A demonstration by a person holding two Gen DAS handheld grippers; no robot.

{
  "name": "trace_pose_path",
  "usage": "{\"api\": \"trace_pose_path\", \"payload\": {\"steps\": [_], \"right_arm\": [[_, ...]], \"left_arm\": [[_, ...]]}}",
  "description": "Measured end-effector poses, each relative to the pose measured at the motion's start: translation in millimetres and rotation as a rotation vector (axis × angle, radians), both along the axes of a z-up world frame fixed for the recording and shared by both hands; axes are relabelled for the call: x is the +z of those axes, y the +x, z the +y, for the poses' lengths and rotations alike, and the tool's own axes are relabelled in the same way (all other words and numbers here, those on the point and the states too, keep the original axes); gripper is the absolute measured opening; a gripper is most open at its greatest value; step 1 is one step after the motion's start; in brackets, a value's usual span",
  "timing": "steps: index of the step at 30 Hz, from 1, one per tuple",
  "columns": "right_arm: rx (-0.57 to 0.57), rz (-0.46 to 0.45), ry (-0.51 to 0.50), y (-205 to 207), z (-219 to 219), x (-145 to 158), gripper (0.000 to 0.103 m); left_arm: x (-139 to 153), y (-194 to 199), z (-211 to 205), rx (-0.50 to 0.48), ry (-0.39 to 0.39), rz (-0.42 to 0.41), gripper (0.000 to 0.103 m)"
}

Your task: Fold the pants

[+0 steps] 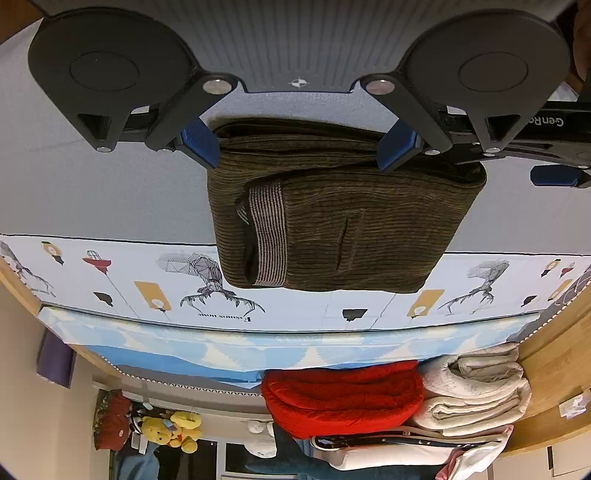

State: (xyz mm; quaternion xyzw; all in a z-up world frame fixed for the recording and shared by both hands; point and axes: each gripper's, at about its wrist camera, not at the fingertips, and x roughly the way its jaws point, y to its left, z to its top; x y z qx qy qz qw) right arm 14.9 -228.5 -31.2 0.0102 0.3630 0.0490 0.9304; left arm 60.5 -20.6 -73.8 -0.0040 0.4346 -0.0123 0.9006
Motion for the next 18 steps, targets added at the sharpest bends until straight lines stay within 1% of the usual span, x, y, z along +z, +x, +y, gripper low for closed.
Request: {"api": "trace_pose_path", "payload": {"steps": [18], "right_arm": [[0.0,-0.004,-0.01,0.1,2.4,0.0,0.093]], "left_arm": [[-0.2,-0.1,-1.3,-0.002,0.002,0.002,0.102]]}}
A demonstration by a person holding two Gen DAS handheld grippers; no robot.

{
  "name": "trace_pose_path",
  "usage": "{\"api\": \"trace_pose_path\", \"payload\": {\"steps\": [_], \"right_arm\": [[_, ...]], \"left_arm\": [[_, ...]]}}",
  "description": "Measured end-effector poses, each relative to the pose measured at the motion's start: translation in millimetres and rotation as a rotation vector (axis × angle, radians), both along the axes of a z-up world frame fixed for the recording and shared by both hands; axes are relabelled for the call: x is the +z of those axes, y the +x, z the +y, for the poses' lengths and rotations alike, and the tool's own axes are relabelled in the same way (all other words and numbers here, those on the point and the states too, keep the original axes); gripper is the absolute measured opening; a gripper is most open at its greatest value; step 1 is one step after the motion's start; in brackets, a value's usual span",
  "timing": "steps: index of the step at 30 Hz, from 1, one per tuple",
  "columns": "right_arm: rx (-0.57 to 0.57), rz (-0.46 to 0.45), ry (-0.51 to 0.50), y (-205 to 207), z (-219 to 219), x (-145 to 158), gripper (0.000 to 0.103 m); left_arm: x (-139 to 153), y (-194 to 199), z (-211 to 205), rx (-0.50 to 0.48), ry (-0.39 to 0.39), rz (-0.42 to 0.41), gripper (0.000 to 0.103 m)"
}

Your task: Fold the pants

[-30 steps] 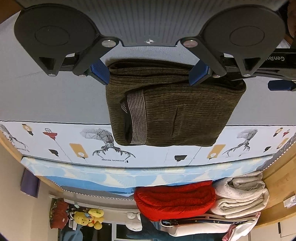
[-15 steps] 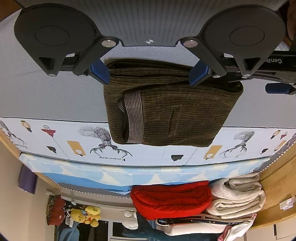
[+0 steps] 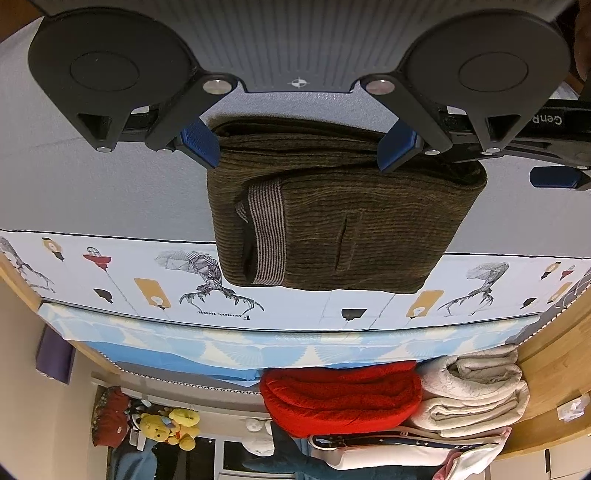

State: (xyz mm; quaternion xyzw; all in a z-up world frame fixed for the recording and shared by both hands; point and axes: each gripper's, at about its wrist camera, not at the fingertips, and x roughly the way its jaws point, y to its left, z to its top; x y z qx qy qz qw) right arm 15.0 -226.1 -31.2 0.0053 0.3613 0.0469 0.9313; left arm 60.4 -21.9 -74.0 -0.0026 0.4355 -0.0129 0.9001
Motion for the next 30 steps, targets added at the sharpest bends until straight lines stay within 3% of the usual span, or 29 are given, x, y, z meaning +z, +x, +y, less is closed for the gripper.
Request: {"api": "trace_pose_path", "payload": {"steps": [30], "right_arm": [[0.001,0.003,-0.001,-0.6,-2.1,-1.6,0.093]], "left_arm": [[-1.5,-0.1,0.7,-0.013,-0.002,-0.003,0.102]]}}
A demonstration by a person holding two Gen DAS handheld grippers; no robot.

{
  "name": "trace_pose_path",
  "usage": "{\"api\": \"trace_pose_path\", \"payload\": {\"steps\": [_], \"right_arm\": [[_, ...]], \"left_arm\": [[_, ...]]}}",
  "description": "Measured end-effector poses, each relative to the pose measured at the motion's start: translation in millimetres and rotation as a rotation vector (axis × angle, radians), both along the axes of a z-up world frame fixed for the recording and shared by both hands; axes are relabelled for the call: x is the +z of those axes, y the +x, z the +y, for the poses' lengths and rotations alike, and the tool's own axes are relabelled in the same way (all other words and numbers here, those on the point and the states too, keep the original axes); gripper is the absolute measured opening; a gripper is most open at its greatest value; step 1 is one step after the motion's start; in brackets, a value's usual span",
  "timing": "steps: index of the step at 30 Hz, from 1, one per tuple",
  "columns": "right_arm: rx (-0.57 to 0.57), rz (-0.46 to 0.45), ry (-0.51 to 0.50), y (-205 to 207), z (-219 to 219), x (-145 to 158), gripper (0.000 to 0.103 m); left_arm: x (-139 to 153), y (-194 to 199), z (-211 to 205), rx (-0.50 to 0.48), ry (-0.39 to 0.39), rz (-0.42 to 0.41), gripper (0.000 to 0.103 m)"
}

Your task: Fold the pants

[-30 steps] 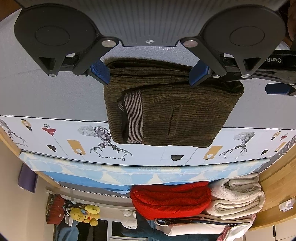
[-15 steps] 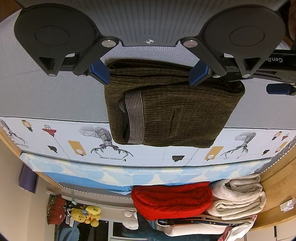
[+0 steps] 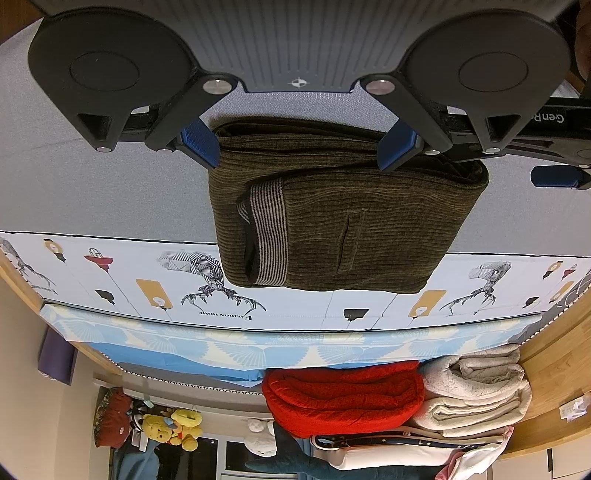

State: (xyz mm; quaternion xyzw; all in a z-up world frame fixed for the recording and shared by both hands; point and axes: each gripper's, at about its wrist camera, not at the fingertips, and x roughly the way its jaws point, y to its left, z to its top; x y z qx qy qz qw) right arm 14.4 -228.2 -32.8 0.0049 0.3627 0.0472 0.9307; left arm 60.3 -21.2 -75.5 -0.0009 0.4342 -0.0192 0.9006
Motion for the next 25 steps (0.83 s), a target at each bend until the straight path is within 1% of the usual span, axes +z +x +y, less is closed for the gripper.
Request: {"api": "trace_pose_path", "payload": {"steps": [25], "right_arm": [[-0.004,0.0,0.005,-0.2,1.4,1.1,0.093]], "left_arm": [[0.9,0.5,1.2,-0.005,-0.004,-0.003,0.102]]}}
